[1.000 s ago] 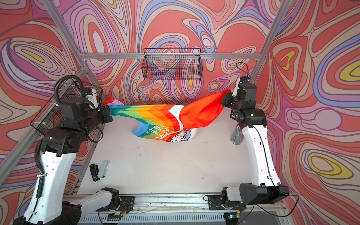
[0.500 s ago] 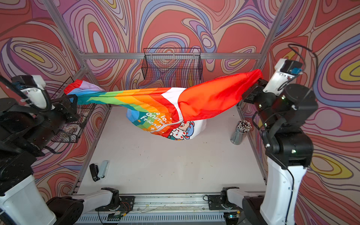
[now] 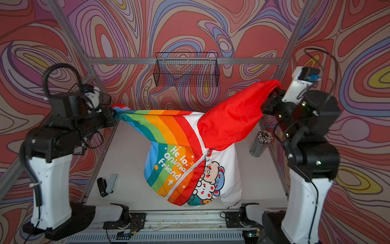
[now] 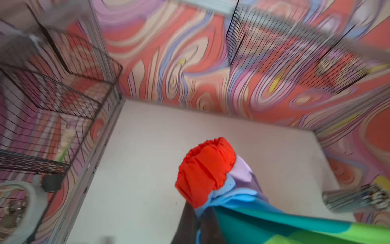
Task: Unzip the jacket
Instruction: Flatten out the jacket at the center of the board.
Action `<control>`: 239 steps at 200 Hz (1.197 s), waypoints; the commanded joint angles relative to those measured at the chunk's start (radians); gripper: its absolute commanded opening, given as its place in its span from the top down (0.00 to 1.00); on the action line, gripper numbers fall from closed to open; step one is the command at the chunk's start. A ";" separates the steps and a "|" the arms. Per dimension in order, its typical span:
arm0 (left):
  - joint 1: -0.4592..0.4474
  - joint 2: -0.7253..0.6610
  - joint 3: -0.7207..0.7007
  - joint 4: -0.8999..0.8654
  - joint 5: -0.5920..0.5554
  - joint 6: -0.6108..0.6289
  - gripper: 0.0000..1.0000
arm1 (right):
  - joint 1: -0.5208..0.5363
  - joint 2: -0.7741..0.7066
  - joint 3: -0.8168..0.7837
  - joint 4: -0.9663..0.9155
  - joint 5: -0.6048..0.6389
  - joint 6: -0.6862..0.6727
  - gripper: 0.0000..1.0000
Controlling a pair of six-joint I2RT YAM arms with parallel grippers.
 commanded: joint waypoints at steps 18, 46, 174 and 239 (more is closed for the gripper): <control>0.012 0.282 -0.144 0.131 -0.034 0.003 0.73 | -0.007 0.400 -0.124 0.117 -0.238 0.090 0.98; 0.012 0.439 -0.056 0.115 0.004 -0.006 0.35 | 0.039 0.643 -0.010 0.087 -0.206 0.091 0.56; -0.255 0.094 -0.860 0.738 0.305 0.042 0.42 | 0.276 0.109 -0.928 0.224 0.098 0.211 0.67; -0.394 0.423 -0.779 0.867 0.396 0.031 0.64 | 0.335 -0.090 -1.272 0.284 0.053 0.484 0.72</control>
